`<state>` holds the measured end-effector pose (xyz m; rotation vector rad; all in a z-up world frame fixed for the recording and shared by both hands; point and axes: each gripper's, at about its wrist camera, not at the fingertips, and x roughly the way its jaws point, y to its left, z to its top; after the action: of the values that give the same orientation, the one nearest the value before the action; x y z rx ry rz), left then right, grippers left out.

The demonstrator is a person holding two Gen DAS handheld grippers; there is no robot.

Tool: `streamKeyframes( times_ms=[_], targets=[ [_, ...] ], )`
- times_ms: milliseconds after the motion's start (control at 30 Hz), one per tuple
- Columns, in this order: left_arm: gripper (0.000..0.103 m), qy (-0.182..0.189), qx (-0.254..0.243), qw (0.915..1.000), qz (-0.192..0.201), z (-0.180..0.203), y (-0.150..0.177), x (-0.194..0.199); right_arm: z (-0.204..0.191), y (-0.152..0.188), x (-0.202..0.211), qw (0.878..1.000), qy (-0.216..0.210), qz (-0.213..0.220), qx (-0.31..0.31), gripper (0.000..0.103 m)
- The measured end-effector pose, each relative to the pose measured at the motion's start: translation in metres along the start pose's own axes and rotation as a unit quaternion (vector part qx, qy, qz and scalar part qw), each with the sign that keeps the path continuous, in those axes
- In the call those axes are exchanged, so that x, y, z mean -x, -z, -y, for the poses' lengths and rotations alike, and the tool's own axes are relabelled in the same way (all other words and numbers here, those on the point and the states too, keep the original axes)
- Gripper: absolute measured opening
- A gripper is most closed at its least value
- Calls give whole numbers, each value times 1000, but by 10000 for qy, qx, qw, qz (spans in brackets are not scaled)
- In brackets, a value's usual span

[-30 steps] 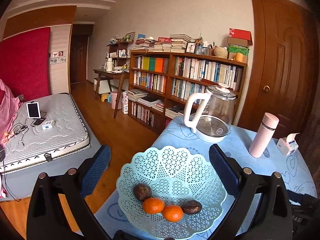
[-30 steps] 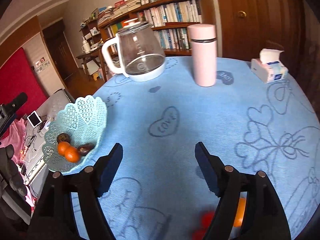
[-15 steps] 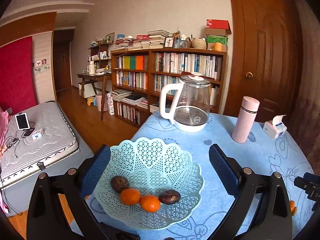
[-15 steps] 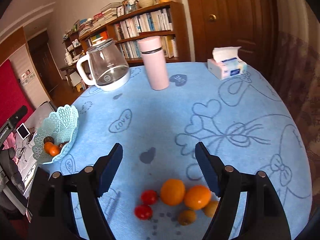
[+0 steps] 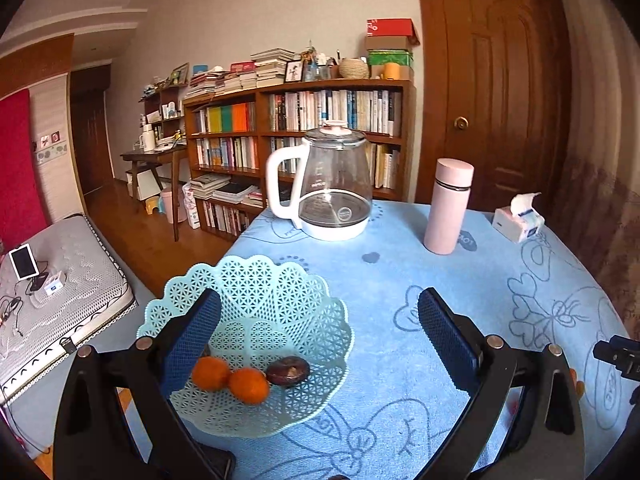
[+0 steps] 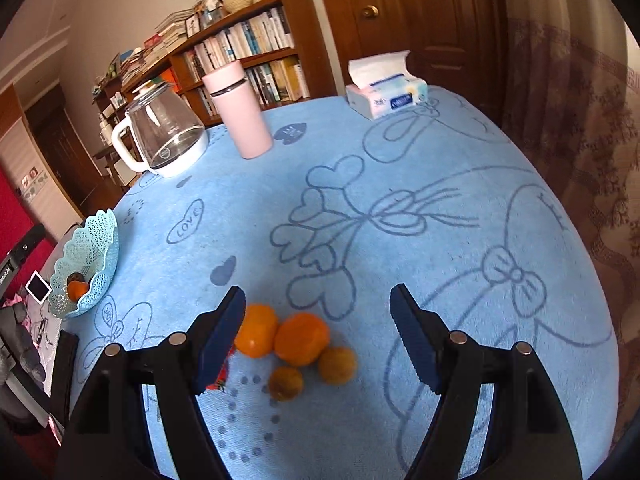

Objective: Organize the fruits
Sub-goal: 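Move both tools back from the basket to the remaining fruits, then grasp a mandarin orange with the right tool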

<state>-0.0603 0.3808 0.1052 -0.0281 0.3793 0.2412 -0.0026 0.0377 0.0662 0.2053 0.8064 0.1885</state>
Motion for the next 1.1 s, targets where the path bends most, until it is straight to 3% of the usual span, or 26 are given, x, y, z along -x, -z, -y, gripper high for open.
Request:
streamKeyframes(
  times_ms=[233,733,1100],
  targets=[
    [100,239,-168,9994,-183,18,9,-5,11,10,-8,9995,-158,-177,-194,74],
    [100,472,-566,9964,-415,50,26,-13,-8,27,-35,9968,-55,-531,600,74],
    [100,498,-738,9946,-525,60,34,-19,-21,29,-49,9914,134,-639,1131,54]
  ],
)
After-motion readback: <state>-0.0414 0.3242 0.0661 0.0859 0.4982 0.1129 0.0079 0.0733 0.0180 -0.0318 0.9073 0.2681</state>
